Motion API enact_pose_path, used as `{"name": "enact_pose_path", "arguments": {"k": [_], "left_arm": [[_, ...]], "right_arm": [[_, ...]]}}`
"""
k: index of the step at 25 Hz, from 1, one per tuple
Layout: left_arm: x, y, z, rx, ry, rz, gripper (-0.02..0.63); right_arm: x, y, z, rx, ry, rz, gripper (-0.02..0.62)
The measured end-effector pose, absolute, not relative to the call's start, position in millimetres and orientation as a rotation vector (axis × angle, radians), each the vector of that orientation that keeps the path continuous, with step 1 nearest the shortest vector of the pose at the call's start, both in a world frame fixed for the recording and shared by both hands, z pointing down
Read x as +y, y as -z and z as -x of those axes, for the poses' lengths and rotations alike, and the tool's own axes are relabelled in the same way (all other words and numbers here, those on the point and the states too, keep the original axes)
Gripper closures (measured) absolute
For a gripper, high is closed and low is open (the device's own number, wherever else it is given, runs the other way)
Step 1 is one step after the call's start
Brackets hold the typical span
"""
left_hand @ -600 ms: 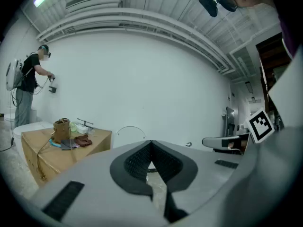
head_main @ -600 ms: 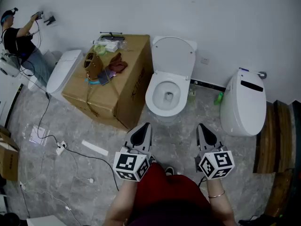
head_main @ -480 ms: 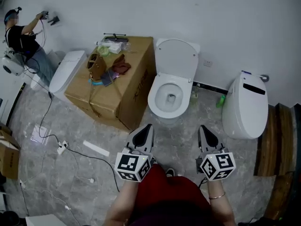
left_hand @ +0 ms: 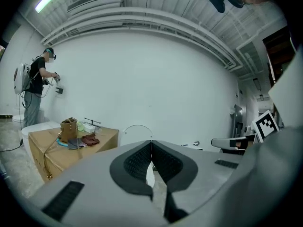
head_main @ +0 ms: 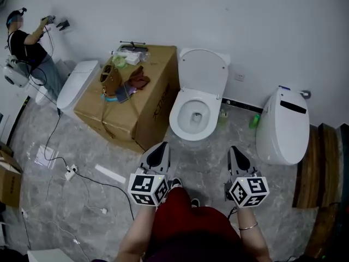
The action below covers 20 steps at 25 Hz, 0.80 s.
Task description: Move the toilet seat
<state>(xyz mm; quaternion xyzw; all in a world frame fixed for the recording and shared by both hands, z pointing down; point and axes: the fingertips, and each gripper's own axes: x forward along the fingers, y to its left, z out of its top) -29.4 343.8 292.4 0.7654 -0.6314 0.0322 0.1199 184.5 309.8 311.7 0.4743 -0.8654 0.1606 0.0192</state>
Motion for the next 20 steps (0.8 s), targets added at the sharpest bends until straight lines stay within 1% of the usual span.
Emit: {"name": "enact_pose_path", "arguments": {"k": [8,20], "left_arm": [[315.0,-316.5,39.2,-1.829,-0.142,-2.192,0.58],[219.4,-365.4,75.2,-1.763,-0.218,-2.123,0.578]], "right_arm": [[282.7,-330.7,-190.1,-2.638,-0.571,-1.518,0.578],[196.3,-374.8,-152.1,-2.549,-0.696,-1.429,0.578]]}}
